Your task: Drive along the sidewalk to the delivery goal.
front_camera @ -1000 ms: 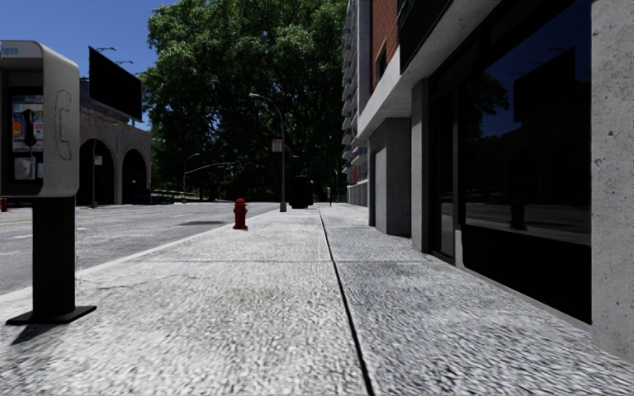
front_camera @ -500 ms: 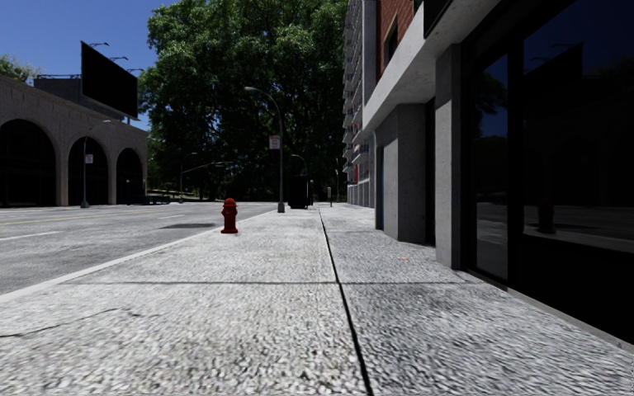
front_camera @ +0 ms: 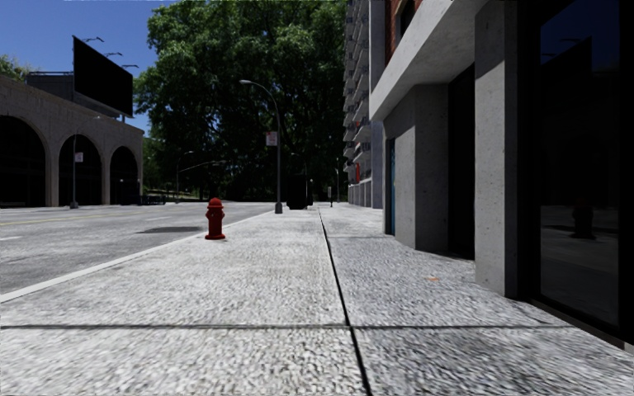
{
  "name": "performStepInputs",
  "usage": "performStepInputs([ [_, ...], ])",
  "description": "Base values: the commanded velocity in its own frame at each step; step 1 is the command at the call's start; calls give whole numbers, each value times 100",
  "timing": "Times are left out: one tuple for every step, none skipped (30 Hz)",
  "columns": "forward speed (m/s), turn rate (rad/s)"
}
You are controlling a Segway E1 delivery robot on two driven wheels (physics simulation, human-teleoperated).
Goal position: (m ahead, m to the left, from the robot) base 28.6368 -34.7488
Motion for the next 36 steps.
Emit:
performStepInputs([
  [200,0],
  [200,0],
  [200,0],
  [200,0],
  [200,0],
  [200,0],
  [200,0],
  [200,0],
  [200,0],
  [200,0],
  [200,0],
  [200,0],
  [200,0],
  [200,0],
  [200,0],
  [200,0],
  [200,0],
  [200,0],
  [200,0],
  [200,0],
  [200,0],
  [200,0],
  [200,0],
  [200,0],
  [200,0],
  [200,0],
  [200,0],
  [200,0],
  [200,0],
  [200,0],
  [200,0],
  [200,0],
  [200,0],
  [200,0],
  [200,0],
  [200,0],
])
